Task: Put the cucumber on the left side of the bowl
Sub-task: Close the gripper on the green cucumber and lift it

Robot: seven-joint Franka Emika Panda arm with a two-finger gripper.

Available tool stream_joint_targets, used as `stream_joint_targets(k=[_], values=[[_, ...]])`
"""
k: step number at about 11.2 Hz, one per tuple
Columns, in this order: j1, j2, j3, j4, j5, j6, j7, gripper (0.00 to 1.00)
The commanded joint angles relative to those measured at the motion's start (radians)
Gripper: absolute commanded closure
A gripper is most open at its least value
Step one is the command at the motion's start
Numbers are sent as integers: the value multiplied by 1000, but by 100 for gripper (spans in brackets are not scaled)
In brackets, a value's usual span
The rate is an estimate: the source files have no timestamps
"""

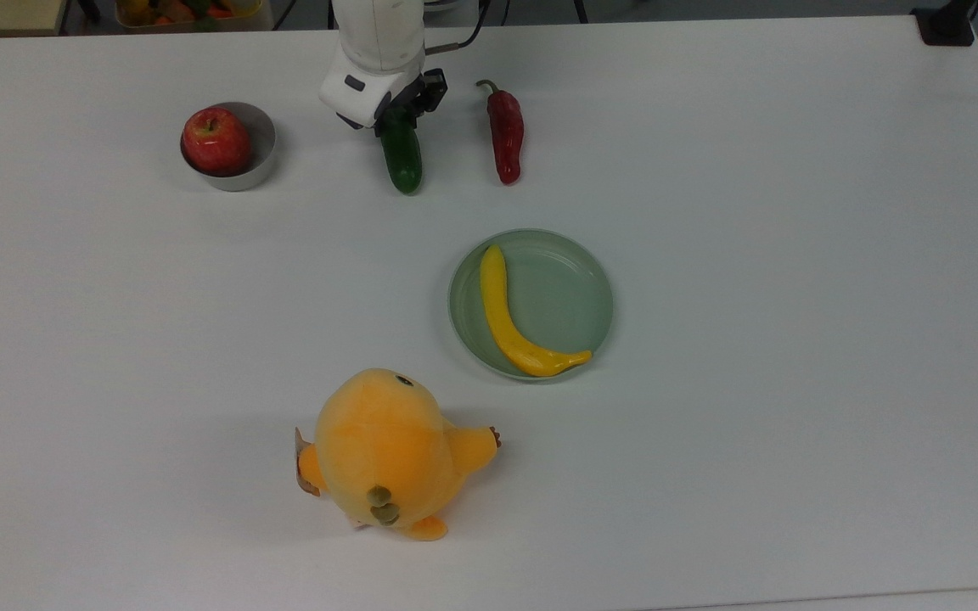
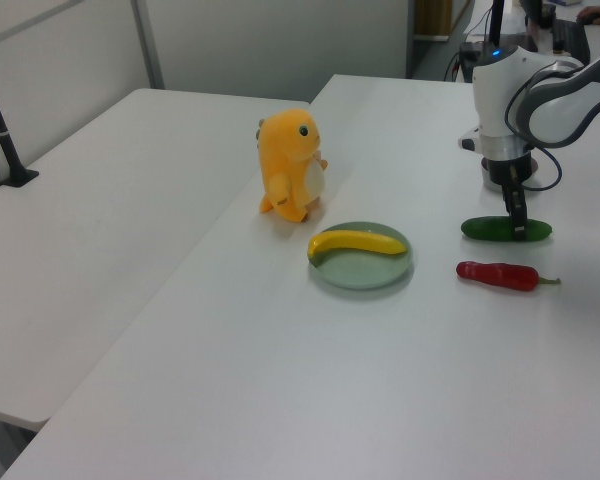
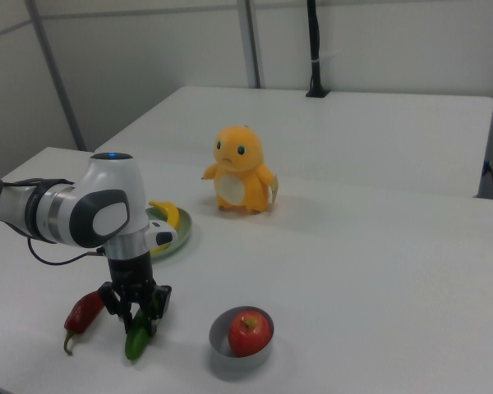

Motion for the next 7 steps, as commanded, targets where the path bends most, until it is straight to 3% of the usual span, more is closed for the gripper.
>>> stream_joint_targets(k=[1, 4, 7], values=[[-9, -26, -2, -4, -16, -8, -12, 90], [-11, -61, -11, 114, -8, -169, -12, 90], [-16, -72, -32, 300, 6, -374, -14, 90]])
